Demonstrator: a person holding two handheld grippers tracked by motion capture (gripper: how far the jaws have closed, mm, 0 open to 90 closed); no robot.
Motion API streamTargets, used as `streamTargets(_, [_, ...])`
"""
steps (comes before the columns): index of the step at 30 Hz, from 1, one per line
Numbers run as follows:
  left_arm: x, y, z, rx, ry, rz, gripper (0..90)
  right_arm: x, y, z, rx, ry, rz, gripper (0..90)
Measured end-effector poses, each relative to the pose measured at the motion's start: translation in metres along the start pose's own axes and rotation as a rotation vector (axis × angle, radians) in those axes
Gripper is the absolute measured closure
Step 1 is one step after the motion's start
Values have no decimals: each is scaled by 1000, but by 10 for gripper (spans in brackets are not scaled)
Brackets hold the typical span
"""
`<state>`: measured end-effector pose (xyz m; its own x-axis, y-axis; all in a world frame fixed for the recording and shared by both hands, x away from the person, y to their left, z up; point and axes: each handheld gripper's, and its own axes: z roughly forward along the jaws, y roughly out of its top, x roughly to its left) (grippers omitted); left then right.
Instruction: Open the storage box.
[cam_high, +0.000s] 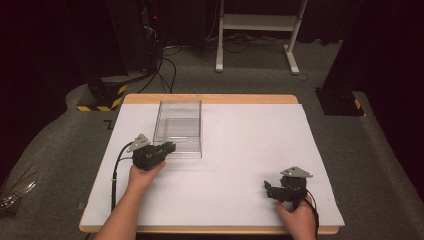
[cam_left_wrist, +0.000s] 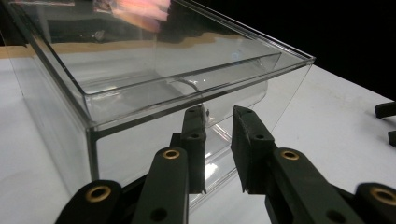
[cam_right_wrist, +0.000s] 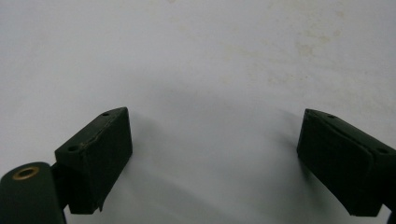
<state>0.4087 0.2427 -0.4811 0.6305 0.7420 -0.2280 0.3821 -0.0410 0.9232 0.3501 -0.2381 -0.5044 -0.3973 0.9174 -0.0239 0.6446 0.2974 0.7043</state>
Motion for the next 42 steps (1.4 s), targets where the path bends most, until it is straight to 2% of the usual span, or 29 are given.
streamTargets(13, [3, -5, -9, -14, -6, 11, 829, 0, 0, 0, 0, 0, 0, 103])
streamTargets(16, [5, -6, -14, -30, 2, 4, 877, 0, 0, 0, 0, 0, 0, 103])
streamTargets(17, [7, -7, -17, -47, -9, -8, 900, 0, 0, 0, 0, 0, 0, 103])
streamTargets(24, [7, -6, -23, -47, 7, -9, 900, 0, 0, 0, 0, 0, 0, 103])
streamTargets(26, [6, -6, -22, -44, 9, -13, 894, 0, 0, 0, 0, 0, 0, 103])
streamTargets(28, [6, -6, -17, -36, -1, -31, 763, 0, 0, 0, 0, 1, 1, 102])
streamTargets(31, [6, -6, -14, -35, -15, -31, 710, 0, 0, 0, 0, 1, 1, 102])
streamTargets(34, [7, -5, -10, -44, -38, -57, 612, 0, 0, 0, 0, 1, 1, 102])
streamTargets(37, [9, -4, -5, -41, -42, -73, 617, 0, 0, 0, 0, 1, 0, 102])
streamTargets(41, [6, -1, 2, -26, -63, -50, 670, 0, 0, 0, 0, 1, 1, 103])
streamTargets(42, [5, 0, 3, -30, -59, -40, 718, 0, 0, 0, 0, 1, 0, 103])
